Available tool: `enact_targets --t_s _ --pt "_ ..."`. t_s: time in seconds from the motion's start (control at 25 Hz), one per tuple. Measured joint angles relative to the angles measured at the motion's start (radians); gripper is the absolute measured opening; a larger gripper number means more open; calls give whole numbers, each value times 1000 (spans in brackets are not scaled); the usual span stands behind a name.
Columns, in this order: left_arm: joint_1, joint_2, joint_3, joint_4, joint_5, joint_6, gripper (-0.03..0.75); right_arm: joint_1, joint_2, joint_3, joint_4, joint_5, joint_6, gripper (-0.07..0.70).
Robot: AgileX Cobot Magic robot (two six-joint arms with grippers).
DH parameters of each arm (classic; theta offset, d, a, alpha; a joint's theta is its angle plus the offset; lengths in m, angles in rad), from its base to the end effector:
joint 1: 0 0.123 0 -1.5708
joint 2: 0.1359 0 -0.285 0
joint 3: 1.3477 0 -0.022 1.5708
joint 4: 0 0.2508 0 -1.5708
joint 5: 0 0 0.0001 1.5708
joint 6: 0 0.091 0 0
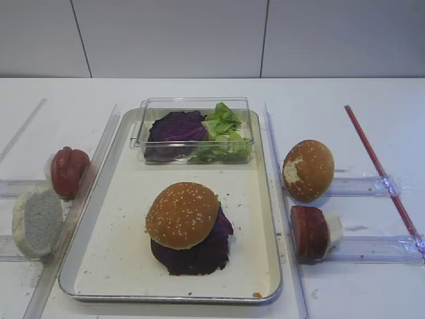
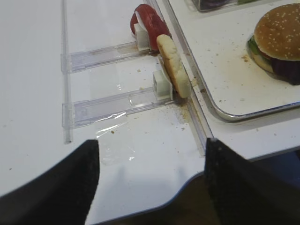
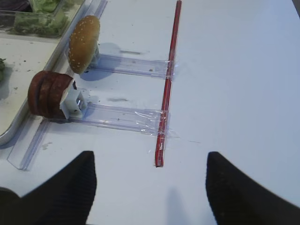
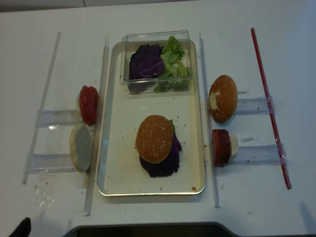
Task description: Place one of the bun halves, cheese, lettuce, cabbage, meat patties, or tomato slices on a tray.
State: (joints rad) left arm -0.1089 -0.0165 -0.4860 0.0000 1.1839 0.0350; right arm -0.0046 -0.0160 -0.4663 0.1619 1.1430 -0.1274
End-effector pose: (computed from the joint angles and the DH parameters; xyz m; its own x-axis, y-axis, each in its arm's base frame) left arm -0.0113 0.0012 0.2637 -0.5524 0.0956 -0.8281 0.1281 0.9913 0.0290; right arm -0.0077 0.0134 0.2623 -0.5303 -0.0566 -0.8459 -0.1510 0.9881 0.0285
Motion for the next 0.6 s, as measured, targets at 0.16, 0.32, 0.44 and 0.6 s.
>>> enact_targets --t_s 0.16,0.32,0.44,0.6 --pt "0 0 0 -5 0 0 440 0 0 0 0 0 0 511" --pt "0 0 0 -5 0 0 440 0 0 0 0 0 0 511" --pt "0 0 0 -5 0 0 440 0 0 0 0 0 0 511" --pt "0 0 0 0 0 0 440 0 0 0 0 0 0 511"
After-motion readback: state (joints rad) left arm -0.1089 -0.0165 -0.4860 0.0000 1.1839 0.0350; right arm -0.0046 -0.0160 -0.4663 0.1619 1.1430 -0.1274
